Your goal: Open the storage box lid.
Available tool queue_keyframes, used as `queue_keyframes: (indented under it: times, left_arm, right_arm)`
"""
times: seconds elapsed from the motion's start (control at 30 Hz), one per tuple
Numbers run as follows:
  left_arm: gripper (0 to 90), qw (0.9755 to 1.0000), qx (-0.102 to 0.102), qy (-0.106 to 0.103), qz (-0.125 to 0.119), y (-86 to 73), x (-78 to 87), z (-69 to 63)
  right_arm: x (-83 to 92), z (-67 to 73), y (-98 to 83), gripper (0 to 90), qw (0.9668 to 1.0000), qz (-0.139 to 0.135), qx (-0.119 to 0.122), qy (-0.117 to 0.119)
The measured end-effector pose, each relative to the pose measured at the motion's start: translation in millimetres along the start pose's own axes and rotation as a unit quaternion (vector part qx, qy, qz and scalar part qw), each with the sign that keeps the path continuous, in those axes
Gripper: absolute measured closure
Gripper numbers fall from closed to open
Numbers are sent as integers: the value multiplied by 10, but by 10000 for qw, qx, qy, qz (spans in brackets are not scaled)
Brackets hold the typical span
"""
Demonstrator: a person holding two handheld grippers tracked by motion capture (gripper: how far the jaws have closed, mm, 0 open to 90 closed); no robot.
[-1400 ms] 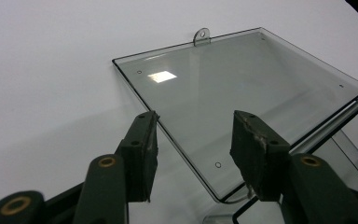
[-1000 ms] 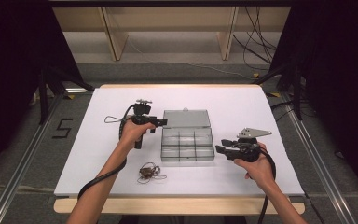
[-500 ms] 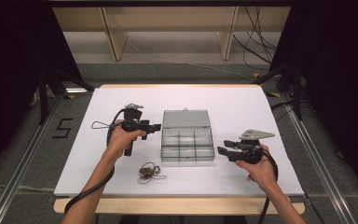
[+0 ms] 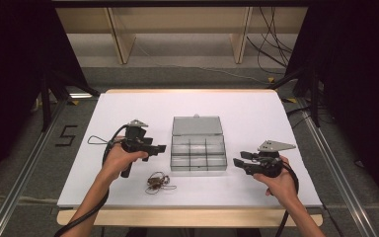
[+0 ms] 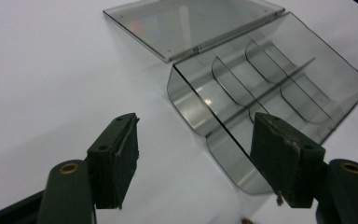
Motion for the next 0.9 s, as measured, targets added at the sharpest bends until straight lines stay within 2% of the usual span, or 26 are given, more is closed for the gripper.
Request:
queue_keyframes:
  times: [0.07,0.1,0.13,0.17,0.2,0.23,0.27,0.3,0.33,0.37,0.4,0.43,0.47,0.5,0.53,0.57,0.6,0.63,0.67,0.77,0.8,0.83,0.87,0.9]
  left_arm:
    - [317,9999,-126,40,40,-62,42,-18]
    - [318,9997,-200,47,105,-101,69,-30]
    - [319,9994,-294,108,122,-128,89,-32]
    - [323,9948,964,330,53,-232,107,-176]
    - [326,9954,908,278,100,-252,119,-177]
    - [326,9955,894,291,121,-277,133,-171]
    - [326,9964,798,223,158,-297,142,-162]
    - [326,9980,581,138,206,-310,149,-139]
    - [326,9960,840,263,173,-333,163,-157]
    - [326,9957,871,242,174,-341,168,-161]
    - [326,9940,1036,287,208,-356,179,-182]
    - [326,9944,1004,257,194,-360,181,-188]
    - [326,9961,825,218,203,-359,181,-180]
    - [326,9977,608,105,270,-359,184,-177]
    - [326,9984,513,80,231,-357,178,-179]
    - [325,9990,356,30,284,-360,181,-172]
    - [325,9977,613,99,257,-385,186,-217]
    - [325,9973,648,115,312,-407,196,-238]
    - [324,9978,580,90,323,-417,200,-244]
    - [320,9990,249,-7,384,-440,211,-248]
    - [319,9993,20,-90,358,-435,200,-236]
    - [318,9971,-651,7,407,-401,214,-146]
    - [317,9967,-701,-2,418,-410,213,-145]
    - [317,9965,-715,27,441,-430,214,-145]
  right_arm:
    - [29,14,-33,536,9998,126,-128,-56]
    - [17,15,-36,535,9999,47,-112,-16]
    - [32,17,-51,534,9998,115,-135,-16]
    - [31,19,-58,534,9998,111,-138,-28]
    - [28,4,-62,533,10000,80,-34,-8]
    - [37,22,-69,532,9998,139,-111,-12]
    - [34,-1,-74,532,9999,132,55,-72]
    - [20,28,-72,533,9999,86,-72,-33]
    - [23,31,-75,533,9999,133,-49,13]
    - [20,33,-70,532,9999,120,-2,-18]
    - [18,49,-70,532,9999,140,-45,10]
    - [21,67,-72,532,9998,170,-112,48]
    - [16,45,-70,532,9999,132,33,25]
    - [15,46,-70,532,9999,135,47,16]
    - [24,75,-73,532,9998,199,-79,43]
    - [18,41,-70,531,9998,149,104,-18]
    - [21,37,-68,531,9998,136,118,-44]
    - [15,67,-65,530,9999,100,-46,9]
    - [37,77,-78,529,9998,197,-101,27]
    - [70,88,-111,525,9999,147,-68,24]
    - [80,106,-122,524,9998,153,-130,36]
    - [90,86,-148,523,9999,158,5,-8]
    - [97,91,-170,523,9998,180,12,-4]
    - [116,127,-191,522,9995,287,-160,21]
Point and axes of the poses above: each handheld gripper's, and its own axes: x roughly backward along the jaws, y roughly out of its top, z roughly to its left, the point moved 7 cm from there along -x, roughly forward along the jaws, and after that the axes turned 13 degrees about x, right-handed, at the moved point
